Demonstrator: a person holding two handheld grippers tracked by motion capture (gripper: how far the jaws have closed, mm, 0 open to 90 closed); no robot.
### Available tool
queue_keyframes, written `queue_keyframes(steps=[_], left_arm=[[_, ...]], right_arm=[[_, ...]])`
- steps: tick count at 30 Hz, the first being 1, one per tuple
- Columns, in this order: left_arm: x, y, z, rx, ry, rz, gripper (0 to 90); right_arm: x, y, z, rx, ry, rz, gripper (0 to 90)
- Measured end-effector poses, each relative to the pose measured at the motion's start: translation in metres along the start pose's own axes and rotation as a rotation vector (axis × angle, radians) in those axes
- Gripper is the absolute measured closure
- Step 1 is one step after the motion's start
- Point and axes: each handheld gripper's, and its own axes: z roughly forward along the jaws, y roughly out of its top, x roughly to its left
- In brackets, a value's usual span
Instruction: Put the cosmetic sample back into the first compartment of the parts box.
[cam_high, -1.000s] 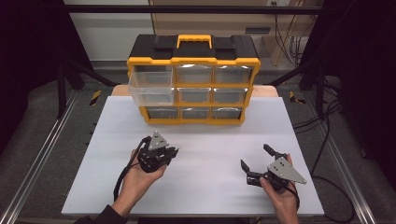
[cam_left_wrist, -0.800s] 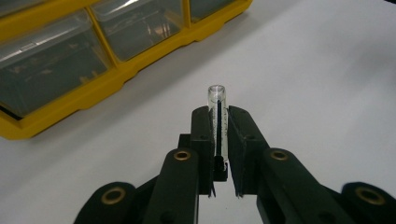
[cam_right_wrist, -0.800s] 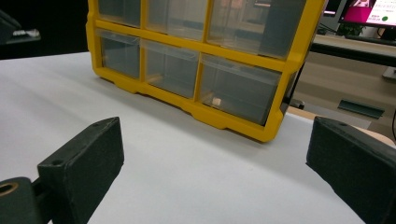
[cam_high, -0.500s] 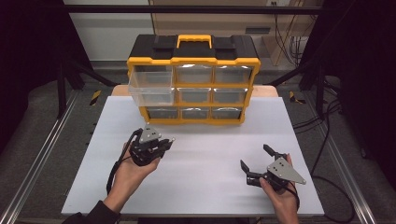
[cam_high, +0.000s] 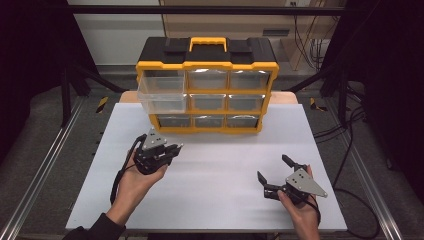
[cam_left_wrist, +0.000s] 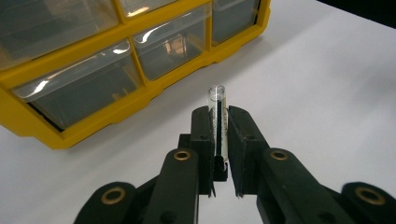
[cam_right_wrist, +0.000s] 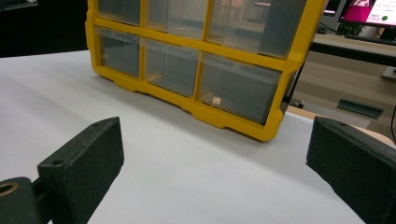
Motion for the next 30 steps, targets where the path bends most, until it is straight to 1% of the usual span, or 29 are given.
queue_keyframes(steps=[3,7,12,16,30], left_arm=[[-0.001,0.000,0.000,-0.009,0.000,0.000,80.3],[0.000,0.001,-0.001,-0.008,0.000,0.006,80.3],[0.002,0.006,-0.007,-0.026,0.009,0.004,80.3],[0.004,0.008,-0.010,-0.030,0.015,0.006,80.4],[0.011,0.030,-0.030,-0.071,0.040,0.025,80.4]], right_arm=[[0.000,0.000,0.001,0.002,0.001,-0.001,4.0],[0.000,0.000,0.001,0.001,0.001,-0.004,4.0],[0.000,0.000,0.001,0.001,0.000,-0.004,3.9],[0.000,0.000,0.001,0.000,-0.001,-0.004,3.9],[0.000,0.000,0.001,-0.001,-0.004,-0.007,4.2]])
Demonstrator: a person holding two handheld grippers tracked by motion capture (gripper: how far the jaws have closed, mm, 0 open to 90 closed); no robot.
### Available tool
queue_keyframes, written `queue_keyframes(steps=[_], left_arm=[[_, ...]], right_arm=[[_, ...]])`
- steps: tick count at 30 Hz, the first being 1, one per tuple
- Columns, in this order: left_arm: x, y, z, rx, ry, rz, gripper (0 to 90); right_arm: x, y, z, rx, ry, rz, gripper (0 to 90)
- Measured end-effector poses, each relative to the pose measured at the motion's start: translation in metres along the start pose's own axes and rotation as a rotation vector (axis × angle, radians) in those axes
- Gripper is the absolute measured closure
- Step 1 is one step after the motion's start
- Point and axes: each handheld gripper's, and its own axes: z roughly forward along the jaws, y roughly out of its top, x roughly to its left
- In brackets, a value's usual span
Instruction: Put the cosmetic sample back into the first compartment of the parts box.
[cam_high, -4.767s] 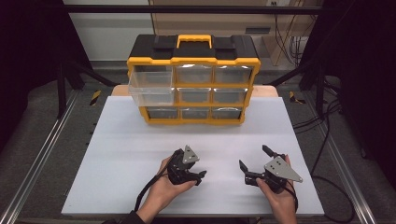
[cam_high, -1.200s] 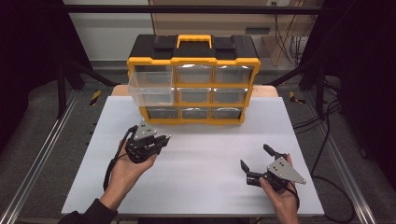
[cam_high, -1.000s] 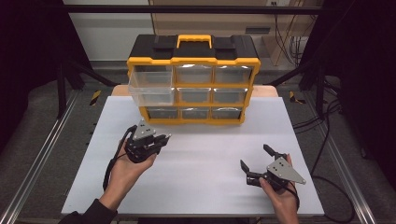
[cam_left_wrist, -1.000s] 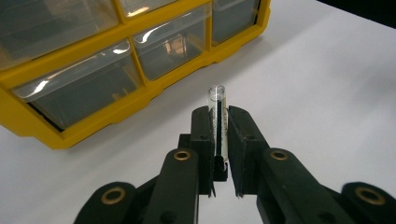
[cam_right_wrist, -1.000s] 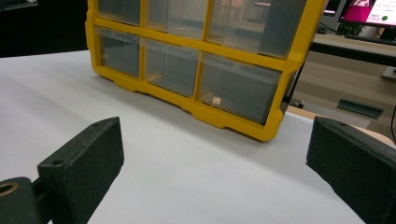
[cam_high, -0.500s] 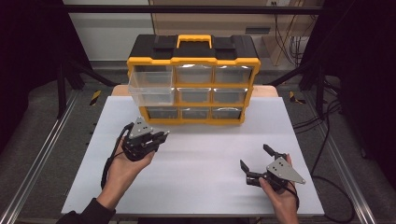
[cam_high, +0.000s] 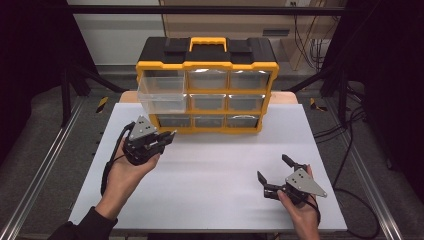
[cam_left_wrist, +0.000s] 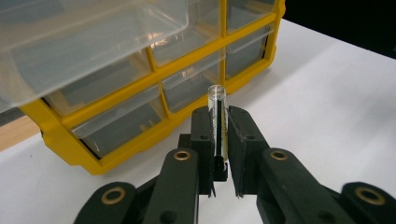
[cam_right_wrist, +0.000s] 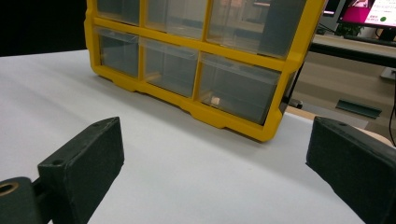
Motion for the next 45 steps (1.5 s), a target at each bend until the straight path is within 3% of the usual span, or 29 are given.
queue_keyframes(steps=[15,27,36,45], left_arm=[[0.007,0.023,-0.015,-0.041,0.022,0.003,80.3],[0.016,0.050,-0.035,-0.079,0.050,0.024,80.3],[0.028,0.070,-0.047,-0.128,0.043,-0.001,80.3],[0.037,0.084,-0.051,-0.140,0.072,-0.011,80.3]], right_arm=[[0.000,0.000,0.000,-0.003,-0.004,0.000,4.0],[0.001,0.001,0.000,-0.001,-0.008,-0.001,4.0],[0.000,0.000,0.000,-0.002,-0.005,0.004,4.0],[0.001,0.001,0.000,-0.002,-0.001,0.002,4.0]])
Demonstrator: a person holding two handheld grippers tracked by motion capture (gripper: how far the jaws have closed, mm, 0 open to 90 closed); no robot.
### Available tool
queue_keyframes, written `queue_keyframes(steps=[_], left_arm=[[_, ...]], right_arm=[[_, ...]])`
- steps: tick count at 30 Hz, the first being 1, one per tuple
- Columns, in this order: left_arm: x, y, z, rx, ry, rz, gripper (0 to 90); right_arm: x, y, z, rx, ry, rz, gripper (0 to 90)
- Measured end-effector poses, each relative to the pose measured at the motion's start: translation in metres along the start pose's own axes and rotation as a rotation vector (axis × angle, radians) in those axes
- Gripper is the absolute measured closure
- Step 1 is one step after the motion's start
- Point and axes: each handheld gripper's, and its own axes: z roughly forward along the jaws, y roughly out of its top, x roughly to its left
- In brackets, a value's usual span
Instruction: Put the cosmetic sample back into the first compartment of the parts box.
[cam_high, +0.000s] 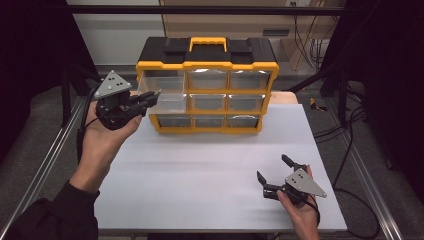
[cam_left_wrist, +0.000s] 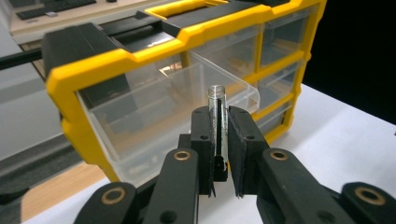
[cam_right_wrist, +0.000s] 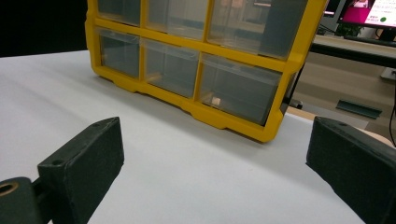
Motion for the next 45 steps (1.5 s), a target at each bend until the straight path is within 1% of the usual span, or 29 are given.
queue_keyframes(steps=[4,6,10,13,17,18,19,21,22,23,32,34,35,37,38,39,45], left_arm=[[0.004,0.007,-0.002,-0.010,0.010,0.000,80.3],[0.007,0.010,0.000,-0.010,0.012,0.000,80.4],[0.012,0.014,0.004,-0.013,0.020,-0.017,80.3],[0.014,0.017,0.005,-0.011,0.031,-0.014,80.3],[0.016,0.022,0.006,-0.017,0.034,-0.017,80.3],[0.017,0.022,0.006,-0.016,0.041,-0.014,80.3],[0.017,0.023,0.007,-0.015,0.038,-0.011,80.3],[0.019,0.024,0.009,-0.017,0.036,-0.019,80.3],[0.019,0.025,0.009,-0.018,0.039,-0.020,80.3],[0.020,0.025,0.009,-0.016,0.050,-0.016,80.3],[0.026,0.029,0.015,-0.009,0.063,-0.029,80.3],[0.026,0.029,0.018,0.006,0.072,-0.025,80.3],[0.026,0.030,0.021,0.017,0.088,-0.015,80.3],[0.026,0.033,0.024,0.011,0.086,-0.022,80.4],[0.026,0.033,0.024,0.010,0.093,-0.022,80.4],[0.026,0.033,0.026,0.008,0.088,-0.025,80.3],[0.027,0.032,0.031,0.004,0.088,-0.040,80.3]], right_arm=[[0.000,0.000,0.000,0.000,0.000,0.001,4.0],[-0.001,0.000,0.000,0.001,-0.002,0.000,4.0],[-0.001,0.000,0.000,0.000,-0.003,-0.001,4.1],[-0.001,0.000,-0.001,-0.002,-0.001,0.001,4.1],[-0.002,0.000,-0.001,-0.001,-0.001,0.004,4.1],[-0.002,0.000,-0.001,-0.003,-0.001,0.002,4.1],[-0.001,0.000,-0.001,-0.002,-0.002,0.001,4.1],[-0.001,0.000,-0.001,-0.002,-0.002,-0.001,4.1],[-0.001,0.000,-0.001,-0.002,-0.002,-0.001,4.1],[-0.001,0.000,-0.001,-0.002,-0.003,0.002,4.2],[-0.001,0.000,-0.001,-0.003,-0.002,0.004,4.1],[-0.001,0.000,0.000,-0.002,-0.002,0.002,4.1],[-0.001,0.000,0.000,-0.002,-0.001,0.001,4.1],[0.000,0.000,0.000,0.003,0.003,-0.003,4.0],[0.000,0.000,0.000,0.003,0.003,-0.003,4.0],[0.000,0.000,0.000,0.003,0.003,-0.003,4.1],[-0.001,0.000,-0.001,-0.002,0.000,-0.001,4.1]])
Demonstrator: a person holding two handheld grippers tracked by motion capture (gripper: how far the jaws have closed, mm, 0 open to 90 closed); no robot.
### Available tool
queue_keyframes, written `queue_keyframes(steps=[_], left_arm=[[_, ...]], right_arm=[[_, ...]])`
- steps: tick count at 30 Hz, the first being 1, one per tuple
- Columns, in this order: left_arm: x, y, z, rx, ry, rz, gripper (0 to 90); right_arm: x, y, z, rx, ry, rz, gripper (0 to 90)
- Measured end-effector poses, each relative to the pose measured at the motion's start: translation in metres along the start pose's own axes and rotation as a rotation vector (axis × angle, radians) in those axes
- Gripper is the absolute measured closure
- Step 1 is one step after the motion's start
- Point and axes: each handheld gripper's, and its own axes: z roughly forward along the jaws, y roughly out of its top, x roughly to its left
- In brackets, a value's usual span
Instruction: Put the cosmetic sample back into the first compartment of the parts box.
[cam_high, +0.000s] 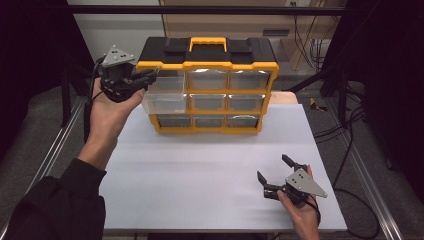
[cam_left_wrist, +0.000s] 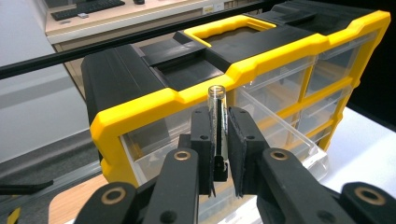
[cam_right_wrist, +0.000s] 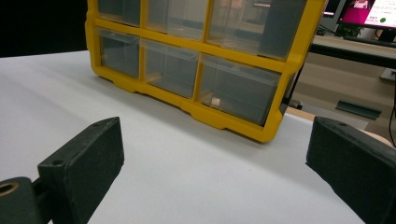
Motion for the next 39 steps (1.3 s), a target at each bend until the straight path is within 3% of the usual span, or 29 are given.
queue_keyframes(steps=[2,18,27,31,39], left_arm=[[0.000,0.000,0.001,-0.010,-0.001,-0.015,80.3],[0.003,0.000,0.005,-0.022,0.015,-0.017,80.3],[0.000,-0.003,0.011,-0.006,0.010,-0.030,80.3],[-0.003,-0.006,0.013,0.001,0.016,-0.010,80.3],[-0.006,-0.012,0.018,0.011,0.002,-0.032,80.2]], right_arm=[[0.000,0.000,0.000,0.001,0.000,-0.001,4.1],[0.000,0.000,0.000,0.000,0.000,0.001,4.1],[-0.001,0.000,-0.001,0.000,-0.002,0.002,4.1],[-0.002,0.000,-0.001,0.000,-0.001,0.002,4.1],[-0.002,0.000,-0.001,0.001,0.000,0.003,4.1]])
